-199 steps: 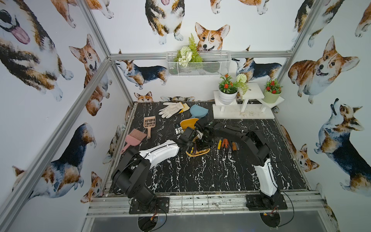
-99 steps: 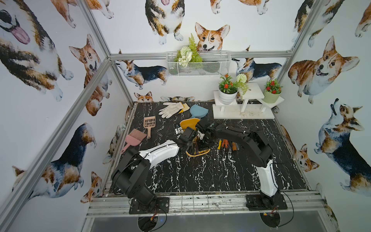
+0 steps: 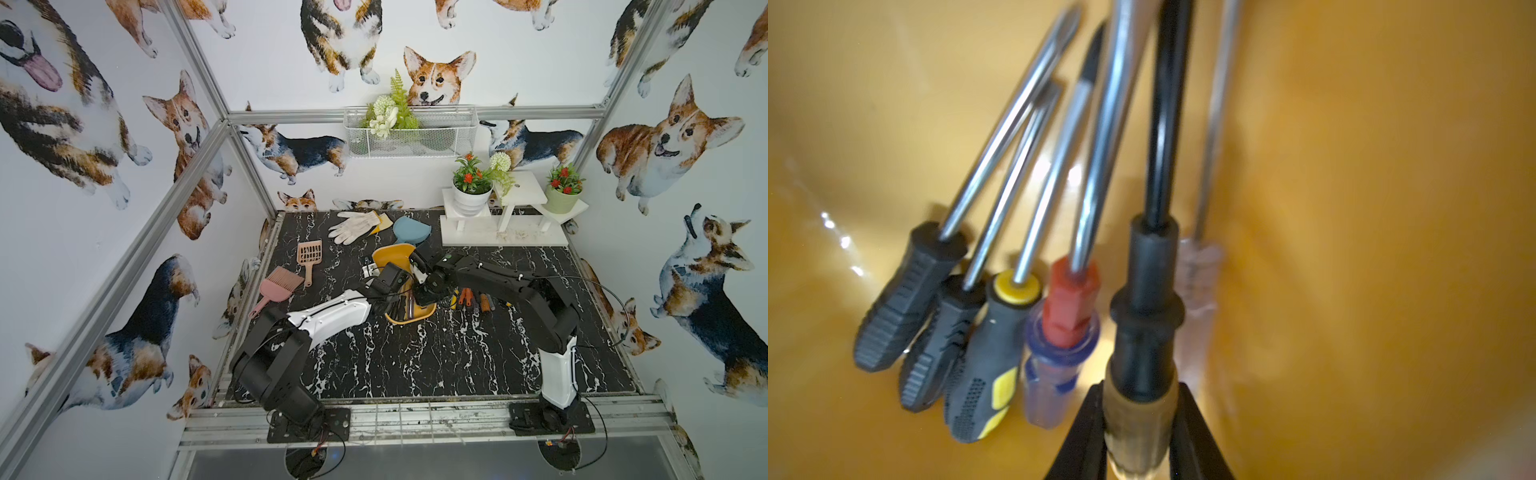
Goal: Take out the screwdriver from the storage box
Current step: Pick up the screwdriver from the storage box, then place the screwdriver at the center of the board.
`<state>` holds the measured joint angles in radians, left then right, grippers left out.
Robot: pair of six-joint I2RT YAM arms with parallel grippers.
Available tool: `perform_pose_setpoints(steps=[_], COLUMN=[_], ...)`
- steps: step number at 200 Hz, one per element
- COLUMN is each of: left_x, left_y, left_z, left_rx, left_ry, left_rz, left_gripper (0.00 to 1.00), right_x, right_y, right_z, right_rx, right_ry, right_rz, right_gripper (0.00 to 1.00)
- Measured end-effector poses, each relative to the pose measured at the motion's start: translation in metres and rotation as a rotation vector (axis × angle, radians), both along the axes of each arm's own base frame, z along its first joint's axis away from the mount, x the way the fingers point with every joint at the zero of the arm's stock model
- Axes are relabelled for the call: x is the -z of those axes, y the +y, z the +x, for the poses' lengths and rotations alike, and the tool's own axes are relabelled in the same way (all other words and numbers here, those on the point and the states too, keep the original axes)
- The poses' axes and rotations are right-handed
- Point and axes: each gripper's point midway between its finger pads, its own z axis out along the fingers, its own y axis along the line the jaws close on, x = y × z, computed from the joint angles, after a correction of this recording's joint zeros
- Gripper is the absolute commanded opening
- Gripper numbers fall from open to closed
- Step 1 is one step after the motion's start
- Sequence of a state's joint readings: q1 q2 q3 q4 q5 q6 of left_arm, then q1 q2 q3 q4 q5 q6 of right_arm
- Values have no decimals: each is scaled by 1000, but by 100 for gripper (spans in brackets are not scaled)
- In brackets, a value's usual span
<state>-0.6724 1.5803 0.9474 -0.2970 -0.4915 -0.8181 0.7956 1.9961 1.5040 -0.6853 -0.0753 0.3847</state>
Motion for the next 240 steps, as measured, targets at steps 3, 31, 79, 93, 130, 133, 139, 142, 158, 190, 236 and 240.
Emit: perform_pose_setpoints(steps=[3,31,79,93,130,133,139,142,158,190,236,240], left_x=[0,0,1,2,3,3,3,3,7,13,13,14], left_y=[0,1,2,2,2,2,2,2,2,-2,-1,0], left_z=[0,-1,-1,-1,-1,-1,-1,-1,-1,2,4,4], left_rx=[0,-2,-3,-3,-1,0,0,0,3,7,8,10], left_ry=[1,3,3,5,9,9,9,10,18,34,38,40], left_rz=[1,6,8,10,14,15,15,16,22,22,31,34], left_gripper=[0,0,0,0,0,0,0,0,0,0,0,0], right_x=[0,-1,-5,-7,-15,-15,-15,-15,-15,-12,-23,-25], right_y=[0,-1,-1,-1,3,3,4,4,5,6,3,3], right_z=[0,1,1,1,0,0,-1,-1,-1,-3,-1,0], right_rx=[1,3,-4,-10,-15,-16,-18,-18,-20,-21,-4,-4], right_ry=[-1,-1,-7,-9,-12,-11,-6,-6,-1,13,-17,-22], right_rz=[1,0,7,9,33,36,41,41,44,50,53,56], right_gripper=[0,0,0,0,0,0,0,0,0,0,0,0])
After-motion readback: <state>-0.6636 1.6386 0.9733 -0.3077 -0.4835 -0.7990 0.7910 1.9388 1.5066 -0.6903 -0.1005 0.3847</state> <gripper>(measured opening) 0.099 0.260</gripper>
